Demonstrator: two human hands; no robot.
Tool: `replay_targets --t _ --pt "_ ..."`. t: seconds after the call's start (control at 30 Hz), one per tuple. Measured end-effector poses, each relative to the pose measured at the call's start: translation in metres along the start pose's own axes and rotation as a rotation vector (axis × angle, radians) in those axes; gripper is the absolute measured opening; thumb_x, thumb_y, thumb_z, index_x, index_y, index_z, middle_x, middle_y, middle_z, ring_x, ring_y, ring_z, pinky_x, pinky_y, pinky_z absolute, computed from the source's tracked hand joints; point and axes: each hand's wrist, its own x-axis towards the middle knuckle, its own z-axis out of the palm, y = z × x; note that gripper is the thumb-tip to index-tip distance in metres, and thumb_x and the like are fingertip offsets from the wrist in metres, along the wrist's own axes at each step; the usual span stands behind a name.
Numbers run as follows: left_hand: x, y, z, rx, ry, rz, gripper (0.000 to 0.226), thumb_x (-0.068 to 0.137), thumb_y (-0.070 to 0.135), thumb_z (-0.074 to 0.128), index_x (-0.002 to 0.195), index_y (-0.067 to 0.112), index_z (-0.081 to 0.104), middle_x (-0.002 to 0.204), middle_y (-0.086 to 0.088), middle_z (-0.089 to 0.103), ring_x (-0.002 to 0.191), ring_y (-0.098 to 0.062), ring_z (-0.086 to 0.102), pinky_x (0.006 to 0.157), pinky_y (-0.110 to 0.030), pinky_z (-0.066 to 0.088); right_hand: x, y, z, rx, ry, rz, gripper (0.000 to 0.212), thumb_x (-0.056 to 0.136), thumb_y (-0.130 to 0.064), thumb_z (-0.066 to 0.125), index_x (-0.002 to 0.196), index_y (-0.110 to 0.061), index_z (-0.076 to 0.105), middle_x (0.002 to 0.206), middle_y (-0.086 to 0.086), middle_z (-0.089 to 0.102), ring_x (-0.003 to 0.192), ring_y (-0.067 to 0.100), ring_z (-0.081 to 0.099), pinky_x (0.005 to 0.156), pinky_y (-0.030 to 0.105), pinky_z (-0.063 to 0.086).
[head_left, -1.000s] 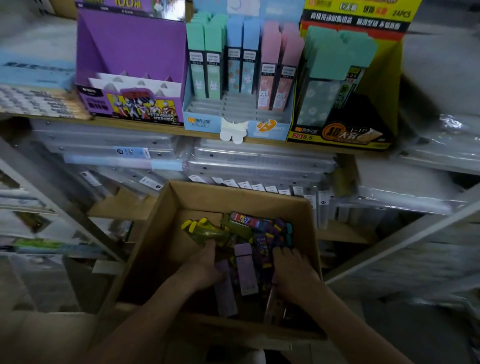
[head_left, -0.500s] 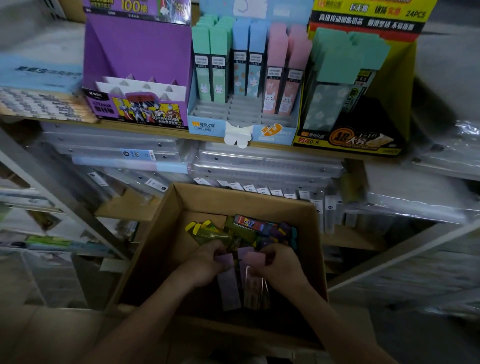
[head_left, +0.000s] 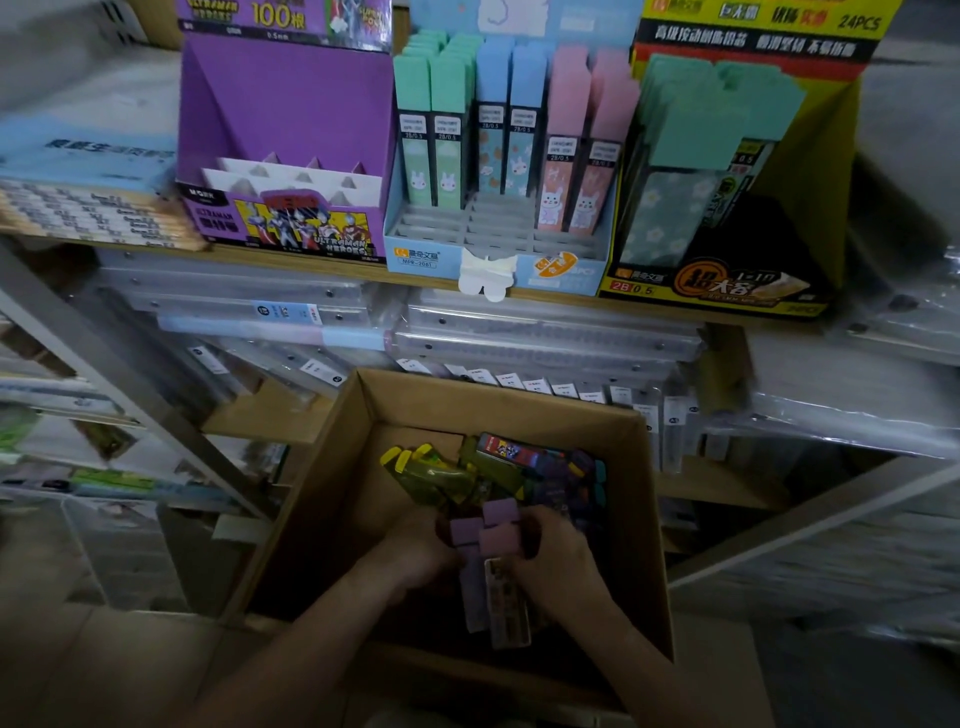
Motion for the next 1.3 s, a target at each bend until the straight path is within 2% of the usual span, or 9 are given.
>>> replay_targets --t 0.17,0.4,0.53,0.7,0.8,0.93,1.1,1.2,1.3 --pt "-0.001 0.001 0.002 -0.045 -0.046 0.015 0.028 0.085 0.002 0.076 0.097 0.020 0.059 0.095 -0.001 0.069 0.078 -0.007 0.067 0.058 -0.020 0.052 0.000 0.008 0.000 0.030 -0.006 0.080 0.048 0.078 -0.025 0.083 0.119 -0.017 0.060 0.110 -0.004 0.068 0.097 0.008 0.064 0.070 0.009 0.047" --pt "-0.002 0.002 -0.002 -0.137 -0.182 -0.023 0.031 0.080 0.000 0.081 0.108 0.009 0.073 0.101 -0.010 0.077 0.084 -0.017 0.072 0.069 -0.023 0.057 0.001 0.004 -0.001 0.245 -0.035 0.160 0.048 0.066 -0.006 0.089 0.104 -0.020 0.064 0.091 -0.011 0.068 0.086 0.002 0.067 0.066 0.012 0.054" --pt "-0.001 0.004 -0.004 -0.169 -0.169 -0.049 0.026 0.082 0.004 0.081 0.106 0.008 0.074 0.101 -0.013 0.077 0.094 -0.027 0.073 0.085 -0.035 0.057 -0.002 -0.003 -0.002 0.325 -0.072 0.157 0.031 0.074 -0.010 0.085 0.084 -0.032 0.064 0.085 -0.012 0.070 0.074 -0.006 0.066 0.060 0.009 0.050" --pt "-0.001 0.003 -0.004 -0.324 -0.204 -0.110 0.020 0.089 -0.004 0.069 0.105 0.007 0.072 0.102 -0.018 0.073 0.101 -0.036 0.069 0.099 -0.049 0.052 -0.006 -0.010 0.003 0.403 -0.099 0.191 0.029 0.086 -0.008 0.073 0.110 -0.018 0.062 0.106 0.000 0.069 0.100 0.013 0.066 0.088 0.035 0.057" --pt "-0.001 0.002 -0.005 -0.415 -0.201 -0.123 0.023 0.092 0.001 0.067 0.113 0.010 0.071 0.114 -0.019 0.073 0.112 -0.039 0.067 0.106 -0.058 0.047 -0.005 -0.014 0.005 0.519 -0.111 0.265 0.032 0.089 -0.006 0.069 0.118 -0.013 0.059 0.113 0.006 0.067 0.104 0.017 0.065 0.091 0.037 0.056" --pt "-0.003 0.004 -0.005 -0.567 -0.191 -0.120 0.027 0.097 0.006 0.061 0.122 0.014 0.068 0.120 -0.016 0.073 0.117 -0.036 0.065 0.106 -0.055 0.047 -0.004 -0.019 0.000 0.833 -0.100 0.323 0.028 0.093 0.002 0.061 0.121 -0.001 0.060 0.111 0.016 0.071 0.102 0.029 0.069 0.089 0.044 0.057" --pt "-0.012 0.012 -0.003 -0.754 -0.148 -0.065 0.027 0.093 0.012 0.064 0.120 0.012 0.070 0.115 -0.016 0.075 0.112 -0.036 0.069 0.102 -0.058 0.051 -0.007 -0.034 -0.008 1.023 -0.157 0.294 0.024 0.100 -0.002 0.049 0.117 -0.007 0.066 0.098 0.011 0.077 0.088 0.022 0.074 0.075 0.036 0.057" --pt "-0.018 0.014 0.005 -0.899 -0.113 -0.025 0.032 0.080 0.016 0.069 0.111 0.008 0.075 0.108 -0.019 0.077 0.099 -0.033 0.075 0.081 -0.046 0.060 -0.010 -0.044 -0.013 1.044 -0.148 0.282 0.023 0.102 -0.010 0.050 0.119 -0.007 0.066 0.103 0.016 0.075 0.091 0.026 0.073 0.079 0.042 0.058" --pt "-0.025 0.015 0.010 -0.979 -0.087 0.035 0.034 0.084 0.025 0.069 0.112 0.008 0.077 0.115 -0.021 0.074 0.106 -0.036 0.072 0.086 -0.049 0.058 -0.012 -0.055 -0.021 1.130 -0.147 0.303 0.024 0.102 -0.010 0.051 0.119 -0.002 0.065 0.113 0.025 0.071 0.095 0.032 0.070 0.086 0.048 0.055"
